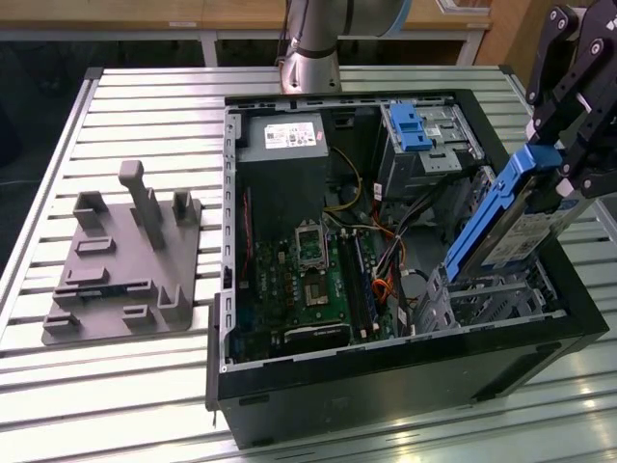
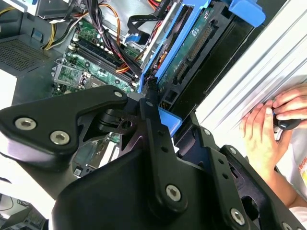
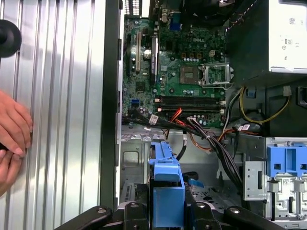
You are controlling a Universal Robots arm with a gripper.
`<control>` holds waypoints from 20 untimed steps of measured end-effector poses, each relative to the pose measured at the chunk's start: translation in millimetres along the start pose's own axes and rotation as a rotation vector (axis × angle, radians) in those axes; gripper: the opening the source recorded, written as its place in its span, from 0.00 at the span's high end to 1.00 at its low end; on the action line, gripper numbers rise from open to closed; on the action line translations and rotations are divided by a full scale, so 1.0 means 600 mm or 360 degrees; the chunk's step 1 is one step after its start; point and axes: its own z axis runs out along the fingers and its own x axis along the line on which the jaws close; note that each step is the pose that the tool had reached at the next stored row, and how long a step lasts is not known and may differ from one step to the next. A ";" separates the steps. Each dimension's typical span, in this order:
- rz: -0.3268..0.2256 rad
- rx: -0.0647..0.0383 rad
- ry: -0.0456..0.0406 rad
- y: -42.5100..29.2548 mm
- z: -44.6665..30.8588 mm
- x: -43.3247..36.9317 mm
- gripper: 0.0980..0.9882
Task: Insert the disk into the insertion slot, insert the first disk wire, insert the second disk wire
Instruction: 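Insert the disk into the insertion slot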
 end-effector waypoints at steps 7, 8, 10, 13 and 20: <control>0.0000 0.0000 0.0002 0.000 0.009 0.001 0.70; 0.0000 0.0000 0.0002 0.000 0.010 0.001 0.70; 0.0000 0.0000 0.0002 -0.001 0.012 0.001 0.70; 0.0000 0.0000 0.0002 -0.001 0.015 0.001 0.70; 0.0000 0.0000 0.0003 -0.001 0.027 0.002 0.70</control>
